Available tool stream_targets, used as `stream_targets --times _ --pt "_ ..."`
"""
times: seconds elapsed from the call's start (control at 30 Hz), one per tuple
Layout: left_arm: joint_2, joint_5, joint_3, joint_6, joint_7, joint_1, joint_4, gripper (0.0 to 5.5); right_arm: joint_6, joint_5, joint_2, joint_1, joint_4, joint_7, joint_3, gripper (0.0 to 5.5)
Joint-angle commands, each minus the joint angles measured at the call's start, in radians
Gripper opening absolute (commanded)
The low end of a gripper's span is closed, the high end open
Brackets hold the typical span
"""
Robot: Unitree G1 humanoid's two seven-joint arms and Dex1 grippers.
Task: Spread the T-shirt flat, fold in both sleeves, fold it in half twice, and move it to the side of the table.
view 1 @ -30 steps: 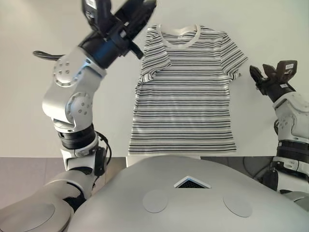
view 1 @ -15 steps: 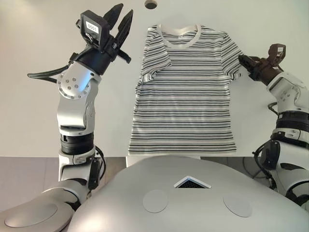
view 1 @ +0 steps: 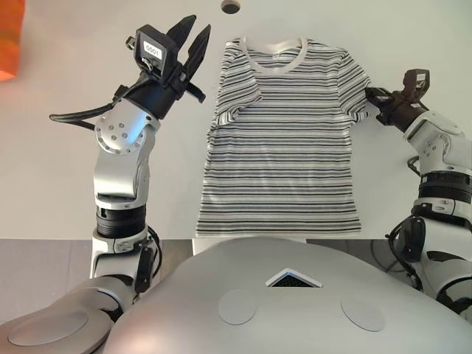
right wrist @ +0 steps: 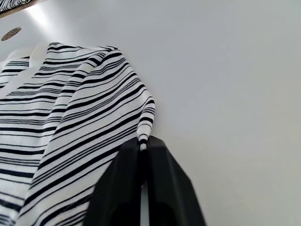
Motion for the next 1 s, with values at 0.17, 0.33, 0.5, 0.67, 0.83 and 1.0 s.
stream_targets --times 0.17,0.33,0.5,0.67,0.83,1.0 --pt "-0.006 0.011 -0.01 -0.014 0.011 -0.001 0.023 1.24 -0.026 -0.024 0.022 0.034 -0.097 -0.042 0.007 0.03" --pt "-0.008 0.011 -0.013 -0.017 0.011 -0.001 0.027 1.24 -0.028 -0.084 0.039 0.068 -0.282 -0.112 0.069 0.03" --pt "-0.012 0.016 -0.023 -0.021 0.011 -0.001 0.027 1.24 -0.064 -0.191 0.068 0.049 -0.344 -0.193 0.163 0.03" --pt "-0.013 0.02 -0.034 -0.024 0.013 0.0 0.025 1.24 -0.037 -0.263 0.1 0.024 -0.366 -0.211 0.267 0.03" --pt "-0.019 0.026 -0.05 -0.03 0.016 0.003 0.028 1.24 -0.004 -0.282 0.149 0.017 -0.437 -0.212 0.333 0.03" --pt "-0.026 0.03 -0.057 -0.028 0.019 0.007 0.026 1.24 0.025 -0.306 0.157 0.037 -0.507 -0.207 0.382 0.03"
